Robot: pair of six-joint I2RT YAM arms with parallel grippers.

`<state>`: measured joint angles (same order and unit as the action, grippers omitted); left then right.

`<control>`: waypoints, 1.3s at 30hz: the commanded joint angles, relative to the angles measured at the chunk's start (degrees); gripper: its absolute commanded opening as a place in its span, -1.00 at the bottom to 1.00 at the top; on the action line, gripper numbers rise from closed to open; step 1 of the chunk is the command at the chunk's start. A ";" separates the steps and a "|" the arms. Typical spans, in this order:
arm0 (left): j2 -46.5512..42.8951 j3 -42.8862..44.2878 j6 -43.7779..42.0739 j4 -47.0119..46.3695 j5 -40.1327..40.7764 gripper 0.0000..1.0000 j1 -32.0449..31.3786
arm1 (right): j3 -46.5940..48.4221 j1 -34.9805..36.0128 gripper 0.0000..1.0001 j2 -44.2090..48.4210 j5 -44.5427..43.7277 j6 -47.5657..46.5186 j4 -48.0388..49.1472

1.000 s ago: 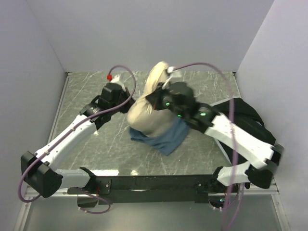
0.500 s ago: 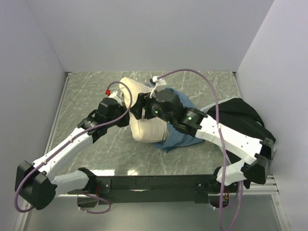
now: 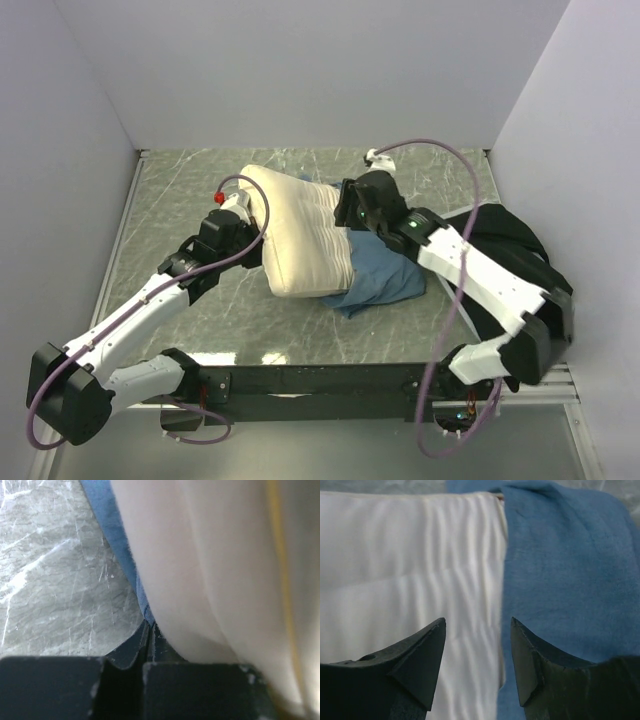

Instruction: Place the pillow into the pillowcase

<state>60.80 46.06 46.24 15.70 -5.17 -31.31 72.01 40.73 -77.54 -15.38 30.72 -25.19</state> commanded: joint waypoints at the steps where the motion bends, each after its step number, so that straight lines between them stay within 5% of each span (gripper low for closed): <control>1: -1.38 1.04 0.08 -4.81 -0.90 -0.98 0.02 | 3.13 -2.41 0.22 -7.36 -3.51 -2.15 -3.45; 10: -0.85 2.71 -0.45 -4.63 -1.07 -0.98 0.02 | 5.95 -4.87 0.15 -14.31 -1.85 -4.35 -3.12; 24: 0.11 9.12 -2.73 -1.21 0.94 -0.98 0.02 | 9.28 -5.57 -1.00 -14.14 -2.74 -6.64 -7.94; 30: 4.49 27.56 -6.77 7.58 7.62 -0.99 1.07 | 16.66 -3.83 -1.00 -3.60 14.47 -4.80 -8.65; 34: 9.24 43.71 -6.78 10.57 8.42 -0.99 3.79 | 25.09 2.59 -1.00 -0.95 15.20 -4.70 -11.19; 39: 14.87 56.23 -6.07 13.99 7.37 -0.98 3.80 | 33.62 -3.02 -1.00 -0.16 15.11 -4.27 -13.83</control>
<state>73.34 93.73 41.08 30.81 0.95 -27.59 99.11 41.98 -80.14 -3.14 25.69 -38.65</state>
